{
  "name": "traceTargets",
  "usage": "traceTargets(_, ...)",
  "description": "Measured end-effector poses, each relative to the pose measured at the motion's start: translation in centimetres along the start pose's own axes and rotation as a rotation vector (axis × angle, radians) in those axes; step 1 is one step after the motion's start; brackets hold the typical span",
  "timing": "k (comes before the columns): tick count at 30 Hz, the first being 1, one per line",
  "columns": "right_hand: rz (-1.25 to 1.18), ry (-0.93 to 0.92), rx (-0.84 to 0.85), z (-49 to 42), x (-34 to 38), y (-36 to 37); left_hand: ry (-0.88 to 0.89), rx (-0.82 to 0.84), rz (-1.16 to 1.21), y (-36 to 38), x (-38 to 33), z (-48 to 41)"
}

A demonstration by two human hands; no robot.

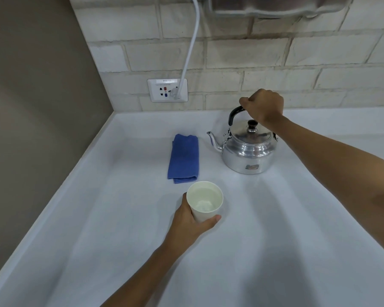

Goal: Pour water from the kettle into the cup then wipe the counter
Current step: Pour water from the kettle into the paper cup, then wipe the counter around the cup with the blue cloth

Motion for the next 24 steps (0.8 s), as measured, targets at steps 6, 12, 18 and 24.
traceTargets(6, -0.02, 0.036, -0.018, -0.2, -0.6, 0.2, -0.008, 0.013, 0.009, 0.0, 0.0, -0.1)
traceTargets(12, 0.102, 0.026, 0.0, 0.9, 0.1, -0.2, -0.024, 0.047, 0.021, -0.2, 0.1, -0.1)
traceTargets(18, -0.068, -0.259, -0.217, 9.4, 1.2, 1.8, 0.001, 0.311, -0.033, -2.5, 0.0, 0.7)
traceTargets(24, -0.041, -0.042, 0.288, 20.6, -2.2, 9.8, -0.055, 0.168, -0.306, -9.3, 2.3, 1.2)
Point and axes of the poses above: each hand's wrist, its own z-axis away from the middle knuckle, its own y-axis out of the palm, x = y × z, the point moved 2 cm from there along -z, towards the middle knuckle, and after that the axes turned 13 degrees about x, right-handed, at the moved point
